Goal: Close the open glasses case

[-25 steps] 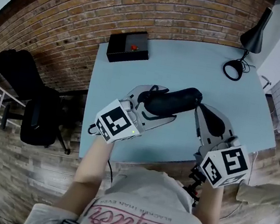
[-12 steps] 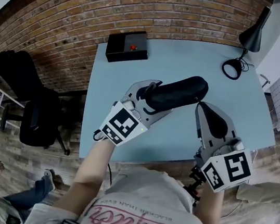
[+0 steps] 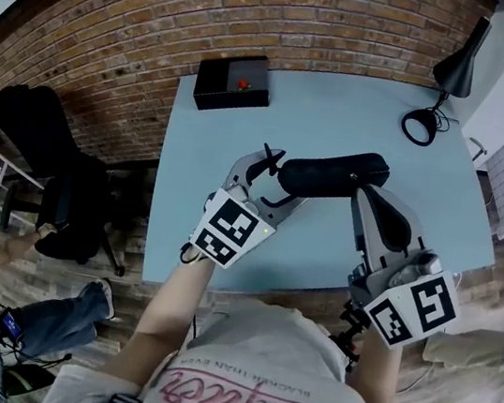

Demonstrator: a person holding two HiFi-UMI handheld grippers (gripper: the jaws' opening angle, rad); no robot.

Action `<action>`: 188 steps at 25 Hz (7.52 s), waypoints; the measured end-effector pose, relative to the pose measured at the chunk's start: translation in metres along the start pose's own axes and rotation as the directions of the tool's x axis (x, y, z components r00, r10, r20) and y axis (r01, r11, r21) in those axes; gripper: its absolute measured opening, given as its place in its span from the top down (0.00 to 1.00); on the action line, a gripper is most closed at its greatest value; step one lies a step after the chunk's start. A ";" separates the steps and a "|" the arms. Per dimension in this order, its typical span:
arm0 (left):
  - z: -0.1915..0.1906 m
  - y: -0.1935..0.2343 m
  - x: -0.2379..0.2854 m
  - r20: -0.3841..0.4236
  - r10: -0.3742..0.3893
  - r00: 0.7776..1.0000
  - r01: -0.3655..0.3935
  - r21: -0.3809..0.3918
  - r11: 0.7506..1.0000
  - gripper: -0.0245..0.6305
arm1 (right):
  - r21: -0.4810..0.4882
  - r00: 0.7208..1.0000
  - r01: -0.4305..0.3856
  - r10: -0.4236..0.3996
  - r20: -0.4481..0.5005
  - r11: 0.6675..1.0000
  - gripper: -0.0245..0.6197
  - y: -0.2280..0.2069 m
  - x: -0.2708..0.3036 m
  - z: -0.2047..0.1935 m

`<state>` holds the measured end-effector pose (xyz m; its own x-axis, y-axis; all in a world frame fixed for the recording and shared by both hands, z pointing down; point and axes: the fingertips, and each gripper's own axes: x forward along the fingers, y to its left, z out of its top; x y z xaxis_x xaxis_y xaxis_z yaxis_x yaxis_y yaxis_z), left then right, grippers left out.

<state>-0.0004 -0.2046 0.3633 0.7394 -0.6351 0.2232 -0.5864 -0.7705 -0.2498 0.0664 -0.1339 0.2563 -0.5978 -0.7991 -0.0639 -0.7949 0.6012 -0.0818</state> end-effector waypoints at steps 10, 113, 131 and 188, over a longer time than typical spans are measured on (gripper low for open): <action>-0.034 -0.026 -0.002 -0.115 -0.124 0.986 0.112 -0.101 0.989 0.50 | 0.035 0.991 0.131 -0.132 0.035 0.991 0.93 -0.023 -0.005 -0.006; 0.058 -0.038 -0.038 -0.066 -0.057 0.996 0.086 0.640 0.764 0.56 | -0.297 0.996 0.053 -0.073 -0.056 0.953 0.93 0.013 -0.013 -0.018; 0.068 -0.038 -0.050 -0.070 -0.052 0.996 0.086 0.734 0.674 0.56 | -0.350 0.994 0.091 -0.107 -0.028 0.932 0.83 0.021 0.006 -0.021; 0.046 -0.074 -0.006 -0.134 -0.200 0.971 0.227 0.234 0.945 0.51 | -0.236 0.988 -0.119 0.090 -0.127 0.964 0.93 0.067 0.008 -0.029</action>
<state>0.0540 -0.1417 0.3371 0.7906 -0.4698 0.3928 -0.3093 -0.8600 -0.4060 0.0050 -0.0996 0.2791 -0.6756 -0.7352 0.0559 -0.7202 0.6742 0.1635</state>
